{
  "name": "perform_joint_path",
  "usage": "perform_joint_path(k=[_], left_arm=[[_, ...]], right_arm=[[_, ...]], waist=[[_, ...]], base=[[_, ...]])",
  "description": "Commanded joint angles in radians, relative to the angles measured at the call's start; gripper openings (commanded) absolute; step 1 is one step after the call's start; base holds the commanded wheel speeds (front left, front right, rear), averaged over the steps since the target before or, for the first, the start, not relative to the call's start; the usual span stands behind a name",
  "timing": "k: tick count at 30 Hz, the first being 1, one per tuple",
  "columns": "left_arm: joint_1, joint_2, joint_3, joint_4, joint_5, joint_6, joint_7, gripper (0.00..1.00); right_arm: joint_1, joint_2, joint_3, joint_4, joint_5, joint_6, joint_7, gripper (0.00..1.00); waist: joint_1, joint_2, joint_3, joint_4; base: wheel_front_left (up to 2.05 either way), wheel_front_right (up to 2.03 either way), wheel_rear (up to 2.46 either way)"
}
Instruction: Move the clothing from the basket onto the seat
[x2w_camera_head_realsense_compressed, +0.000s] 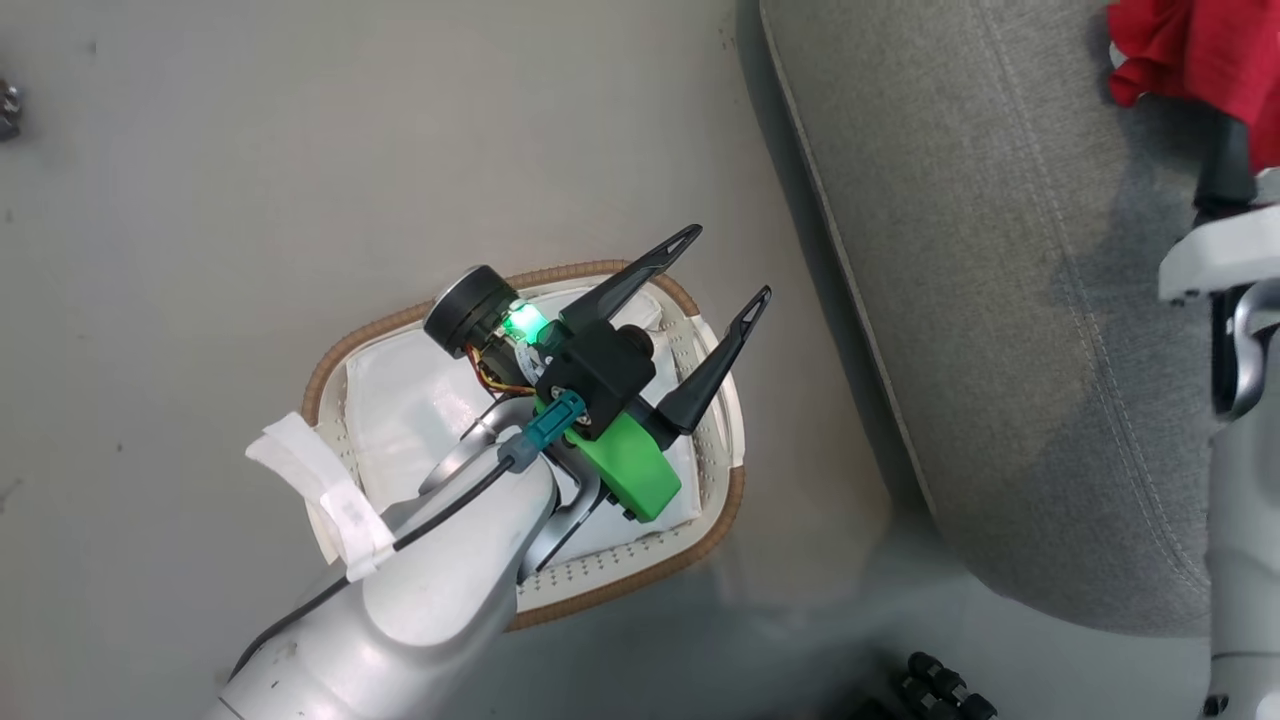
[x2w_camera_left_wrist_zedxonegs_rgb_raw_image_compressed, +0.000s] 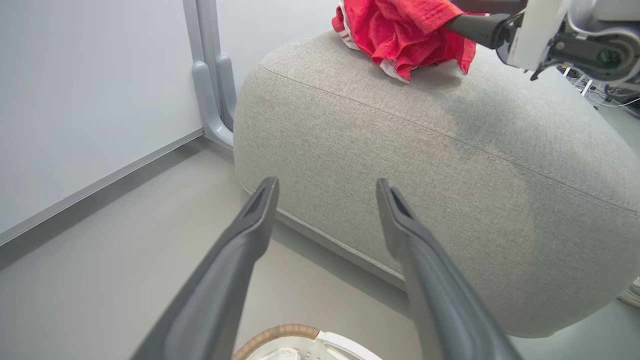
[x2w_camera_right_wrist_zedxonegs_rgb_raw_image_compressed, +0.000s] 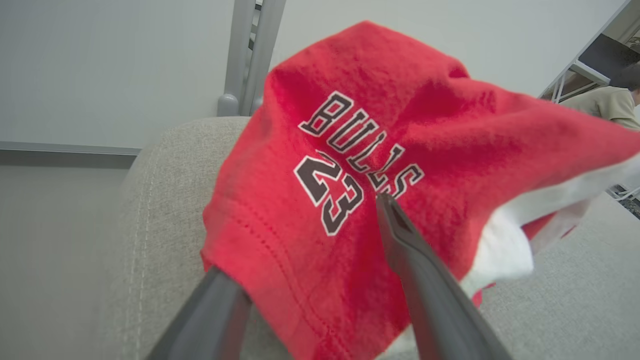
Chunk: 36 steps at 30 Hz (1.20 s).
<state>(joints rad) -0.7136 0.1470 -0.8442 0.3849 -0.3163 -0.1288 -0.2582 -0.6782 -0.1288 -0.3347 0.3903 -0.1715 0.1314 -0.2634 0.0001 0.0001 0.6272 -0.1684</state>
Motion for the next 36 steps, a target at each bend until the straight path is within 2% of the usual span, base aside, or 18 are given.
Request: perform_joint_path(k=[1,12,19,27,36], left_arm=[[0.011,0.001,0.007,0.001,-0.009,0.003,-0.007,1.0],[0.072,0.003,0.061,0.007,-0.034,0.017,-0.008,1.0],[0.145,-0.016,0.125,-0.001,-0.048,0.02,-0.008,1.0],[0.237,-0.05,0.265,-0.035,-0.055,0.031,-0.008,1.0],[0.371,-0.081,0.475,-0.089,-0.034,0.051,-0.007,1.0]], right_arm=[[0.027,0.005,0.009,-0.012,0.01,-0.001,-0.002,1.0],[0.17,0.052,0.095,-0.054,0.047,-0.001,-0.002,1.0],[0.196,0.028,0.117,-0.063,0.044,-0.001,-0.002,1.0],[0.192,0.013,0.148,-0.078,0.053,-0.001,-0.002,1.0],[0.206,0.059,0.196,-0.067,0.085,-0.001,-0.002,1.0]], waist=[[-0.0001,-0.0001,-0.022,-0.006],[-0.0001,-0.0001,-0.107,-0.015],[-0.0001,-0.0001,-0.213,0.003],[-0.0001,-0.0001,-0.339,0.044],[-0.0001,-0.0001,-0.434,0.112]], base=[[0.0,0.0,0.0],[0.0,0.0,0.0],[0.0,0.0,0.0],[0.0,0.0,0.0],[0.0,0.0,0.0]])
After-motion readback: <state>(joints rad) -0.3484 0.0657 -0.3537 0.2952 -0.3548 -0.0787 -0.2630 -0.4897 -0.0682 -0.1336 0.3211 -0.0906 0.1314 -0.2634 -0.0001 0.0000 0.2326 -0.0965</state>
